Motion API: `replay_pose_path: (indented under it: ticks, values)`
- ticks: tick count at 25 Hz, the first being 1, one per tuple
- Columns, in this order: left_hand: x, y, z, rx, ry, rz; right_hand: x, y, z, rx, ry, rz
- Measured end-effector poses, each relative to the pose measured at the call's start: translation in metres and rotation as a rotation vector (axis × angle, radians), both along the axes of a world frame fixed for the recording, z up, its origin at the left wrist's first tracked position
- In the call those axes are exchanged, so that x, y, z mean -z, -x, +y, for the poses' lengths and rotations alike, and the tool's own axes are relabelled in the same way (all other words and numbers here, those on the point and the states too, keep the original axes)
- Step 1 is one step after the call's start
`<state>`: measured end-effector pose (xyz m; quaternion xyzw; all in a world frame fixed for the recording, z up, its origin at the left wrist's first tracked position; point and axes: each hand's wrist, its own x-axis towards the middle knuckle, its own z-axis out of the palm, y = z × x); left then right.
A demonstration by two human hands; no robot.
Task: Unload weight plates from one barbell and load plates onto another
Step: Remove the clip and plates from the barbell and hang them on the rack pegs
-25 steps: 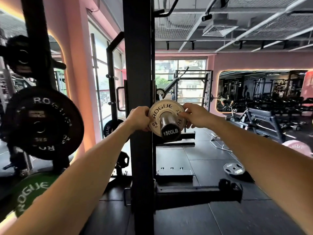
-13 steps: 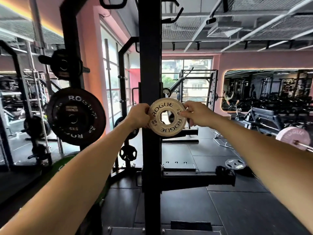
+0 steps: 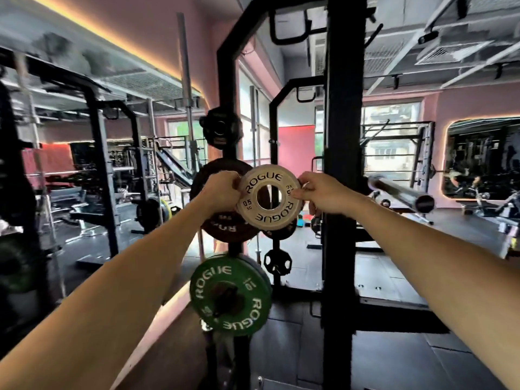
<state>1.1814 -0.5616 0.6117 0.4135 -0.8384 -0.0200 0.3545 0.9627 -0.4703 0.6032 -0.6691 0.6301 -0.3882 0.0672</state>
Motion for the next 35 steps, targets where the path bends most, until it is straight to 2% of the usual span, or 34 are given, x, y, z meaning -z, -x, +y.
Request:
replay_pose_path:
  ticks: [4, 8, 15, 22, 35]
  values:
    - [-0.003, -0.104, -0.047, -0.014, -0.034, 0.067, -0.004, -0.101, -0.051, -0.037, -0.003, 0.010]
    - [-0.007, -0.167, -0.082, -0.014, -0.073, 0.036, -0.007, -0.164, -0.096, -0.040, 0.017, 0.043]
    - [0.001, -0.223, -0.168, 0.000, -0.135, 0.109, 0.004, -0.215, -0.191, -0.081, -0.034, -0.007]
    - [-0.015, -0.212, -0.275, 0.041, -0.100, 0.123, -0.012, -0.206, -0.293, -0.078, 0.006, 0.032]
    - [-0.104, -0.118, -0.412, 0.255, 0.051, 0.209, -0.103, -0.128, -0.385, 0.121, 0.131, 0.031]
